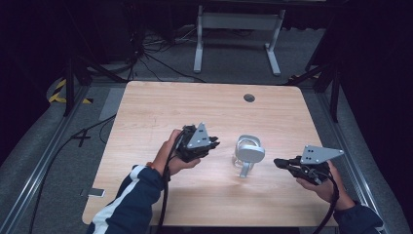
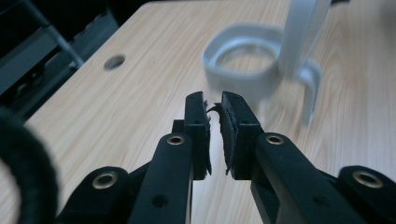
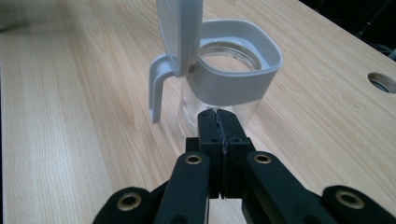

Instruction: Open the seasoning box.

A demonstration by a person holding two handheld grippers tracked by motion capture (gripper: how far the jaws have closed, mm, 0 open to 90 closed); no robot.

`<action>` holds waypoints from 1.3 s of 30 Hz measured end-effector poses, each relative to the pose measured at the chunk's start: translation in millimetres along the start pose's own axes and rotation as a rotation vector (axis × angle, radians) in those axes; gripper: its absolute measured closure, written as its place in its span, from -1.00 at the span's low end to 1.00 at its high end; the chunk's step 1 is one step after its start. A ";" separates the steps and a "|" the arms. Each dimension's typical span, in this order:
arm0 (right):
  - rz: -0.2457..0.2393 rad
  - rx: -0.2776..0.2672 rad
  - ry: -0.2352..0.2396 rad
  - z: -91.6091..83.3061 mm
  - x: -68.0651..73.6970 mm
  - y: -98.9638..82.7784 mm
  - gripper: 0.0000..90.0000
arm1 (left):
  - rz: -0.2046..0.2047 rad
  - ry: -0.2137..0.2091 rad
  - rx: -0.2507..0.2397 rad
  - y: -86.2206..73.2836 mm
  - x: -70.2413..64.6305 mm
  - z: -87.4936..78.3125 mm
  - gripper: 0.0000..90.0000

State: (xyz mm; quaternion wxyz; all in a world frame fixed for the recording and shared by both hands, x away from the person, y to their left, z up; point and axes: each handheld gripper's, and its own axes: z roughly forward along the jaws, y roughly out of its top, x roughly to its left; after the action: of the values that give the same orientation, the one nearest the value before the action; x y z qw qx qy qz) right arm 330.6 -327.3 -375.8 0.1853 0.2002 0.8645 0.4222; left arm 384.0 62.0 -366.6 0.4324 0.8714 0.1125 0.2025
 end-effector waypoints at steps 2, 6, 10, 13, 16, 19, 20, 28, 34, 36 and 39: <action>-0.003 0.009 -0.013 -2.4 0.2 -3.5 1.00 | -0.030 0.017 0.020 -16.4 0.9 -8.1 0.77; 0.007 0.025 -0.043 -7.5 -0.6 -12.4 1.00 | -0.083 0.051 0.080 -49.9 3.2 -21.9 0.76; 0.016 0.050 -0.069 -11.9 -1.3 -23.3 1.00 | -0.120 0.089 0.144 -79.0 3.3 -33.4 0.75; 0.022 0.060 -0.082 -12.7 -2.3 -30.0 1.00 | -0.134 0.103 0.173 -91.1 2.9 -37.8 0.72; 0.037 0.076 -0.107 -15.0 -5.6 -41.5 0.97 | -0.168 0.116 0.201 -109.3 1.0 -43.9 0.67; 0.077 0.078 -0.140 -17.2 -9.0 -53.9 0.81 | -0.228 0.113 0.207 -123.8 1.9 -50.0 0.54; 0.077 0.078 -0.140 -17.2 -9.0 -53.9 0.81 | -0.228 0.113 0.207 -123.8 1.9 -50.0 0.51; 0.144 0.090 -0.173 -19.8 -12.4 -82.9 0.42 | -0.284 0.102 0.251 -140.8 2.8 -54.5 0.12; 0.206 0.105 -0.193 -18.9 -18.8 -104.9 0.12 | -0.355 0.084 0.271 -156.2 8.3 -51.2 -0.21; 0.226 0.119 -0.196 -16.7 -20.1 -111.6 0.09 | -0.363 0.099 0.285 -162.5 9.5 -47.2 -0.23; 0.242 0.128 -0.196 -14.4 -21.4 -117.9 0.05 | -0.399 0.085 0.262 -168.3 13.1 -47.1 -0.31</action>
State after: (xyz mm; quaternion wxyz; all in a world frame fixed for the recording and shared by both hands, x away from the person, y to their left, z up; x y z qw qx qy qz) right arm 319.4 -413.9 -459.1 0.2034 0.3547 0.8368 0.3640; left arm 371.0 201.2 -472.1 0.3422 0.8712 0.3259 0.1332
